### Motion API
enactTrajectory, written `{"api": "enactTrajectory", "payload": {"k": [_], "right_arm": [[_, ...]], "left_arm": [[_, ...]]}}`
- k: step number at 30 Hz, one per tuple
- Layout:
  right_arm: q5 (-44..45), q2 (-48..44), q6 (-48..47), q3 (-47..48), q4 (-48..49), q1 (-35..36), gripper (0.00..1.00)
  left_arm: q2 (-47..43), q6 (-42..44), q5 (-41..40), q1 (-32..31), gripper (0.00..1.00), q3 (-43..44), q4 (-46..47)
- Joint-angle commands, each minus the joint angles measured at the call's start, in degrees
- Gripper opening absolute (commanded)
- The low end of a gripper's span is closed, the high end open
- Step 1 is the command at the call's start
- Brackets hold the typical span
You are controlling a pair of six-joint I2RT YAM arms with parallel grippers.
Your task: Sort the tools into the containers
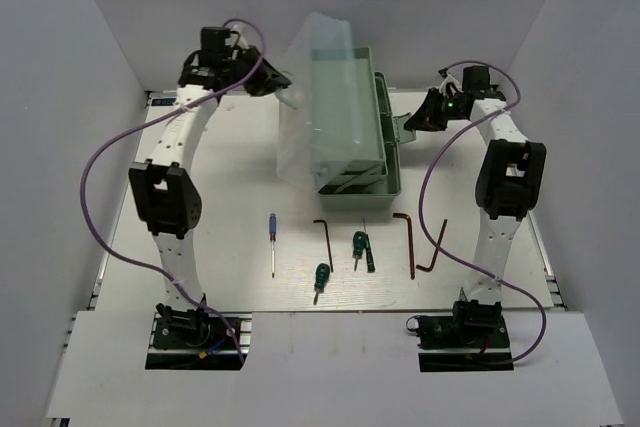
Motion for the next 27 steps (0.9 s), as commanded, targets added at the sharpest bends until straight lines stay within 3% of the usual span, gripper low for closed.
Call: {"api": "enactTrajectory", "payload": {"k": [1,5,7,11,12,14,15,18,23,24,27], "right_arm": [[5.5,-2.0,-5.1,2.5,2.2,-5.4,0.00],[5.0,-2.1,-5.2,1.2,2.3,-5.8,0.00],[3.5,-2.4,-5.5,1.1,2.2,-5.8,0.00],[0.7,-2.9,-5.8,0.4,2.0,-5.7,0.34],[-1.1,-2.9,-5.9,0.3,2.0,-5.9,0.53],[-2.0,-3.9,-6.2,-0.2,1.7,-6.0,0.72],[-3.0,-4.1,-7.2,-0.3,1.4,-6.2,0.89],[-2.1,-6.8,-10.6,-0.9,-1.2,-7.3,0.90],[7.6,-12.9,-22.0,-5.6,-9.0,-9.0,0.90],[8.5,-14.8,-24.6,-6.1,-10.4,-9.5,0.90],[13.1,-18.5,-30.2,-9.1,-21.8,-9.3,0.54]], "left_arm": [[-8.0,7.1,-8.0,6.6,0.00,-3.2,-2.9],[-10.5,10.2,-9.9,8.6,0.00,-10.6,-3.6],[-10.5,10.7,-9.9,9.2,0.05,-11.9,-3.0],[-10.5,11.3,-9.3,9.7,0.23,-11.9,-3.0],[-9.9,11.3,-9.3,9.7,0.36,-11.2,-3.0],[-9.2,11.3,-9.3,10.3,0.46,-9.5,-3.0],[-9.2,11.3,-9.3,10.3,0.61,-8.7,-3.7],[-8.7,11.8,-13.0,11.5,0.80,-4.5,-8.1],[-12.0,14.9,-23.0,14.5,0.83,-2.0,-14.7],[-13.5,15.6,-27.0,14.5,0.81,-1.5,-15.9],[-16.8,19.0,-32.3,12.7,0.53,-2.5,-19.0]]}}
